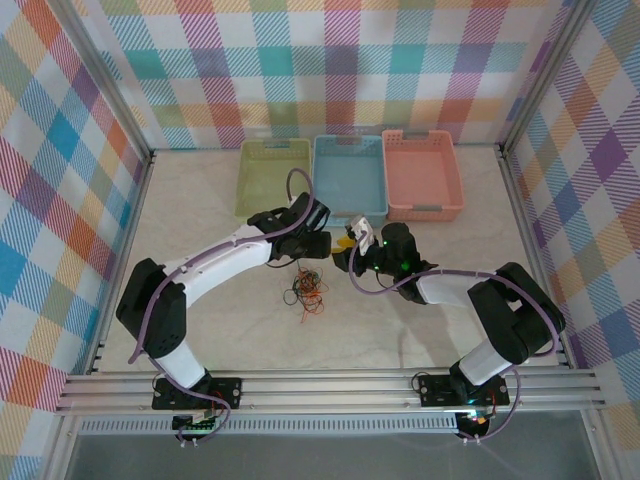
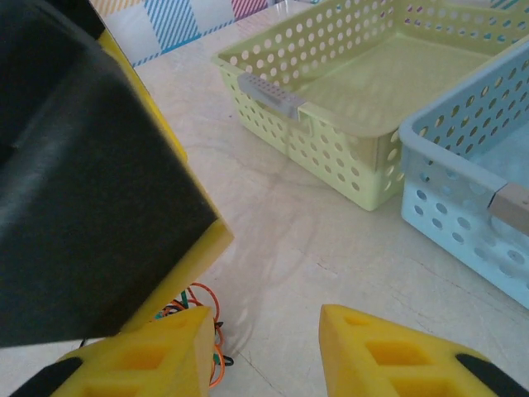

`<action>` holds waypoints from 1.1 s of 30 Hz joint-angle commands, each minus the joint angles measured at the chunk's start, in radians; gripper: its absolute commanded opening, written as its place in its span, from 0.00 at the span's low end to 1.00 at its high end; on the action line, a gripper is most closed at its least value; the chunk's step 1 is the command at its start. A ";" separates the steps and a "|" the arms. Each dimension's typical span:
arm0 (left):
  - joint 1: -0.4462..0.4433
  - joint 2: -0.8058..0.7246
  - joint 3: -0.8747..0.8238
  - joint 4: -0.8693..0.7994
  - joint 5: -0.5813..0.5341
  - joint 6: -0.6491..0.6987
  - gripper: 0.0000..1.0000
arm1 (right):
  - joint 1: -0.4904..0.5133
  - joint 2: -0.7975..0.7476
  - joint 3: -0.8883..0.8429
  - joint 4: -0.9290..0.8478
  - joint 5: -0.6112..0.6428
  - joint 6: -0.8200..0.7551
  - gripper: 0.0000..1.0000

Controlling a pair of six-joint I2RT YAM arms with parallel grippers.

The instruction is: Untangle the cables

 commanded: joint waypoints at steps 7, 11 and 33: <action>-0.010 0.005 0.003 -0.034 -0.041 0.005 0.23 | -0.006 -0.018 0.013 0.018 -0.004 0.003 0.39; -0.010 -0.015 -0.003 -0.038 -0.045 0.017 0.00 | -0.006 -0.018 0.015 0.015 -0.008 0.002 0.39; -0.009 -0.429 -0.093 0.036 0.349 0.124 0.00 | 0.034 0.006 -0.001 0.142 -0.279 -0.075 0.43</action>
